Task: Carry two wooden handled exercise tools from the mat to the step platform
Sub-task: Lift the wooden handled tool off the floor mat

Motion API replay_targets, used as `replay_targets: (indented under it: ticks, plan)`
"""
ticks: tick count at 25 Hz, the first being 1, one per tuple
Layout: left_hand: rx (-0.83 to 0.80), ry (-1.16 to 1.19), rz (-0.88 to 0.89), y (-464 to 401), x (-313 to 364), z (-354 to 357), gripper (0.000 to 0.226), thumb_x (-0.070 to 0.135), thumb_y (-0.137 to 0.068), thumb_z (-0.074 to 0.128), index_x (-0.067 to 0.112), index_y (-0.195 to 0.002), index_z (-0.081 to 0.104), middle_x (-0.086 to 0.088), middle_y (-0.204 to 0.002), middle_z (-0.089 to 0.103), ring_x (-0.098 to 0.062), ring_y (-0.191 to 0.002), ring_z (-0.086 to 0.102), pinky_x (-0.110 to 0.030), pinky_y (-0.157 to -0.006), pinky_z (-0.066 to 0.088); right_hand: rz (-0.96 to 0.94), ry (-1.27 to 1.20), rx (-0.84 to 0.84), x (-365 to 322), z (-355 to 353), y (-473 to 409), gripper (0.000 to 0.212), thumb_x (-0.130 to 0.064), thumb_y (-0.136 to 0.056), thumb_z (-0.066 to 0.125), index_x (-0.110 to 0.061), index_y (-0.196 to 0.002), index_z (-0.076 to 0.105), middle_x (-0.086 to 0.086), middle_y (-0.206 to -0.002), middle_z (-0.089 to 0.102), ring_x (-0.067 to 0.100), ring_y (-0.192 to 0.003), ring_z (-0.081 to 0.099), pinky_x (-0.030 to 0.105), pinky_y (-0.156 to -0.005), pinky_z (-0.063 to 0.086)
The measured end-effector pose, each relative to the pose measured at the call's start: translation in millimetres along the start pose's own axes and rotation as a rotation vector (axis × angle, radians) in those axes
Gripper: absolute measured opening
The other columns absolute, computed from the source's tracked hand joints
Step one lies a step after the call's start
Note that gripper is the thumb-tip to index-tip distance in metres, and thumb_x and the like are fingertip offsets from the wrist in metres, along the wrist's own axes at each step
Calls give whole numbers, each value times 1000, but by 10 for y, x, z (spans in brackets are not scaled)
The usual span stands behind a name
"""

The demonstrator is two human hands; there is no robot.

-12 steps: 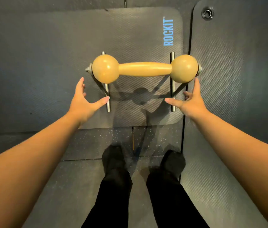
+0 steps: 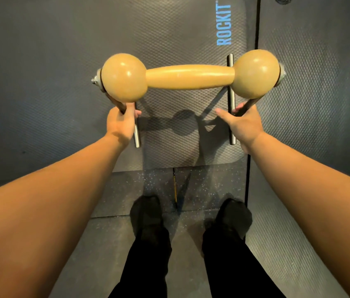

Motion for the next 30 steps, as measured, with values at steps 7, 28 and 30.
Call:
replay_targets:
  ticks: [7, 28, 30]
  plan:
    - [36, 17, -44, 186, 158, -50, 62, 42, -110, 40, 2, -80, 76, -14, -87, 74, -12, -80, 61, -4, -60, 41, -43, 73, 116, -58, -99, 77, 43, -37, -90, 81, -24, -79, 41, -3, -75, 48, 0, -59, 50, 17, -58, 40]
    - [168, 177, 2, 2104, 2442, -1342, 52, 56, -100, 49, 17, -67, 59, 8, -45, 42, -12, -40, 36, -24, -42, 30, 224, -281, 23, -2267, -1433, 2235, 56, -53, -90, 75, -25, -66, 33, -3, -54, 30, 12, -42, 27, 28, -44, 27]
    - [221, 204, 103, 2342, 2903, -1530, 49, 49, -103, 51, 15, -69, 62, 3, -50, 44, -12, -41, 39, -25, -43, 31, 174, -339, -4, -2761, -1635, 2422, 57, -57, -89, 76, -27, -66, 33, -3, -50, 30, 12, -39, 25, 25, -38, 23]
Point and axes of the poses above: each hand's wrist, its own y-axis away from the middle knuckle, its own z-axis out of the palm, x = y × z, the point moved 4 cm from there along -y, towards the middle knuckle
